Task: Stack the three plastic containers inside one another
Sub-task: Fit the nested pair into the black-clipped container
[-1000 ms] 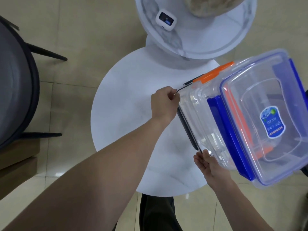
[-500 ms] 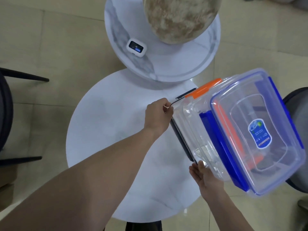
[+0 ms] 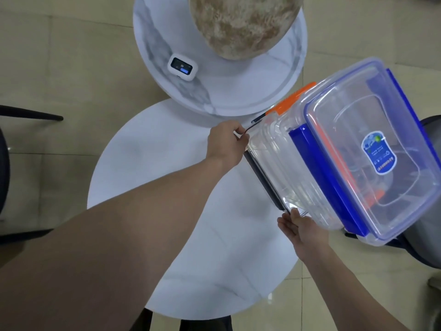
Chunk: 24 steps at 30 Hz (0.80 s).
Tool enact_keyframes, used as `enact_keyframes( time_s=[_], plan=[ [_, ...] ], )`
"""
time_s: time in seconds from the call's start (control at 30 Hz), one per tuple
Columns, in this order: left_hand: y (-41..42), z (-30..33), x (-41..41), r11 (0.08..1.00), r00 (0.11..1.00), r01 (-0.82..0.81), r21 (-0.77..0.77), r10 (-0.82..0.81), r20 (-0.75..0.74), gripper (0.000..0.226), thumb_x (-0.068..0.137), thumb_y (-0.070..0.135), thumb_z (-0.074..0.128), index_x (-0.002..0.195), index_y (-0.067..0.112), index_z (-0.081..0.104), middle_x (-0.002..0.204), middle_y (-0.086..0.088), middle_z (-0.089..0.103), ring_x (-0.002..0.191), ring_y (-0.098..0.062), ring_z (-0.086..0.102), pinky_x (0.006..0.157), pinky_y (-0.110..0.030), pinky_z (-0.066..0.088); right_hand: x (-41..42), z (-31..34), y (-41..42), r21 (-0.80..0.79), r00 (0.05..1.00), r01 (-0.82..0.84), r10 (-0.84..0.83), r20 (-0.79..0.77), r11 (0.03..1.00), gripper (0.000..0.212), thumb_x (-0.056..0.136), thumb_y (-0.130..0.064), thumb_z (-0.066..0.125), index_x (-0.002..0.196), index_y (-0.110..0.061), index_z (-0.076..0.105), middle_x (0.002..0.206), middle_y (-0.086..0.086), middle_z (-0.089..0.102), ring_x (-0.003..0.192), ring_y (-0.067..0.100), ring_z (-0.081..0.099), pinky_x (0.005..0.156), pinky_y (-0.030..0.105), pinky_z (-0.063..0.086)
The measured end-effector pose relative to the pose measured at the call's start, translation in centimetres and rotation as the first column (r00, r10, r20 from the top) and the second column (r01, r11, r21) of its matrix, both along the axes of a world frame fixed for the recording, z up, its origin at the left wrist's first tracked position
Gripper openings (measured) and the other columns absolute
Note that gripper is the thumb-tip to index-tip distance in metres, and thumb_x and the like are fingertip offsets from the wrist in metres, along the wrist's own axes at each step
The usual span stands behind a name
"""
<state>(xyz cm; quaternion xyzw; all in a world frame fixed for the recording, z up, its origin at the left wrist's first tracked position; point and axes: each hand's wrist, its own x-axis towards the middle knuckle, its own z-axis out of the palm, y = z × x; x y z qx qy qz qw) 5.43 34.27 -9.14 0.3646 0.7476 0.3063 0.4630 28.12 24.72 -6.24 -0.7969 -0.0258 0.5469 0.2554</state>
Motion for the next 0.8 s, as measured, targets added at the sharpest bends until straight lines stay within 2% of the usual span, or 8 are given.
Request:
enact_keyframes(
  time_s=[0.13, 0.23, 0.4, 0.5, 0.57, 0.63, 0.7, 0.8],
  plan=[
    [0.2, 0.0, -0.1, 1.000, 0.999, 0.027, 0.001, -0.027, -0.036, 0.019, 0.089, 0.021, 0.069, 0.071, 0.023, 0.064, 0.070, -0.007, 0.073, 0.070, -0.029, 0.074, 0.067, -0.031, 0.058, -0.3, 0.0, 0.0, 0.009, 0.999, 0.002, -0.002, 0.049, 1.000, 0.022, 0.094, -0.002, 0.062, 0.112, 0.010, 0.061, 0.089, 0.018, 0.066, 0.078, 0.029, 0.070, 0.062, 0.033, 0.057],
    [0.3, 0.4, -0.3, 0.998, 0.993, 0.064, -0.009, -0.064, -0.097, 0.012, 0.089, 0.027, 0.070, 0.079, 0.021, 0.074, 0.074, -0.002, 0.072, 0.073, -0.024, 0.071, 0.065, -0.024, 0.047, -0.7, 0.0, 0.0, 0.003, 0.994, -0.018, 0.017, 0.108, 1.000, 0.020, 0.094, -0.003, 0.064, 0.108, 0.010, 0.063, 0.086, 0.019, 0.068, 0.076, 0.031, 0.071, 0.065, 0.036, 0.059],
    [0.6, 1.3, -0.7, 0.983, 0.969, 0.155, -0.098, -0.170, -0.181, 0.021, 0.092, 0.034, 0.067, 0.084, 0.020, 0.080, 0.067, 0.004, 0.064, 0.075, -0.023, 0.062, 0.069, -0.026, 0.045, -1.3, 0.6, -0.2, -0.005, 0.975, -0.098, 0.097, 0.197, 0.995, 0.014, 0.094, -0.007, 0.064, 0.099, 0.006, 0.064, 0.089, 0.026, 0.069, 0.083, 0.042, 0.072, 0.069, 0.041, 0.061],
    [0.5, 2.1, -1.3, 0.957, 0.937, 0.209, -0.201, -0.254, -0.239, 0.048, 0.094, 0.035, 0.065, 0.050, 0.020, 0.056, 0.049, 0.004, 0.045, 0.063, -0.030, 0.054, 0.063, -0.026, 0.038, -1.4, 0.6, -0.8, -0.027, 0.934, -0.227, 0.226, 0.276, 0.973, 0.023, 0.096, -0.020, 0.063, 0.091, 0.003, 0.064, 0.086, 0.029, 0.072, 0.080, 0.044, 0.074, 0.066, 0.040, 0.063],
    [0.0, 2.9, -1.7, 0.953, 0.935, 0.200, -0.229, -0.255, -0.246, 0.061, 0.095, 0.037, 0.063, 0.043, 0.016, 0.041, 0.046, 0.000, 0.039, 0.057, -0.033, 0.047, 0.058, -0.028, 0.034, -1.6, 0.7, -1.5, -0.061, 0.888, -0.336, 0.338, 0.311, 0.940, 0.038, 0.099, -0.031, 0.056, 0.088, 0.004, 0.065, 0.070, 0.022, 0.071, 0.068, 0.038, 0.072, 0.073, 0.042, 0.063],
    [-1.0, 3.8, -2.2, 0.954, 0.941, 0.188, -0.234, -0.243, -0.237, 0.058, 0.094, 0.037, 0.062, 0.047, 0.006, 0.049, 0.049, -0.006, 0.047, 0.061, -0.034, 0.052, 0.056, -0.032, 0.039, -1.8, 1.3, -2.2, -0.069, 0.866, -0.381, 0.382, 0.323, 0.922, 0.043, 0.101, -0.036, 0.050, 0.085, 0.002, 0.063, 0.061, 0.015, 0.068, 0.062, 0.032, 0.068, 0.077, 0.044, 0.061],
    [-2.4, 4.8, -2.7, 0.953, 0.936, 0.193, -0.233, -0.250, -0.248, 0.050, 0.093, 0.036, 0.063, 0.062, -0.003, 0.064, 0.061, -0.014, 0.064, 0.072, -0.036, 0.065, 0.066, -0.036, 0.053, -2.4, 2.3, -3.1, -0.060, 0.862, -0.406, 0.404, 0.307, 0.912, 0.044, 0.101, -0.035, 0.046, 0.091, 0.004, 0.063, 0.060, 0.015, 0.067, 0.060, 0.030, 0.066, 0.076, 0.043, 0.060],
    [-5.4, 6.6, -3.2, 0.956, 0.923, 0.223, -0.191, -0.270, -0.274, 0.042, 0.092, 0.034, 0.066, 0.069, -0.001, 0.072, 0.071, -0.014, 0.074, 0.075, -0.030, 0.069, 0.074, -0.034, 0.055, -3.7, 4.2, -4.6, -0.039, 0.860, -0.434, 0.427, 0.279, 0.900, 0.044, 0.101, -0.031, 0.042, 0.092, 0.008, 0.062, 0.059, 0.014, 0.066, 0.059, 0.028, 0.064, 0.076, 0.046, 0.059]
  ],
)
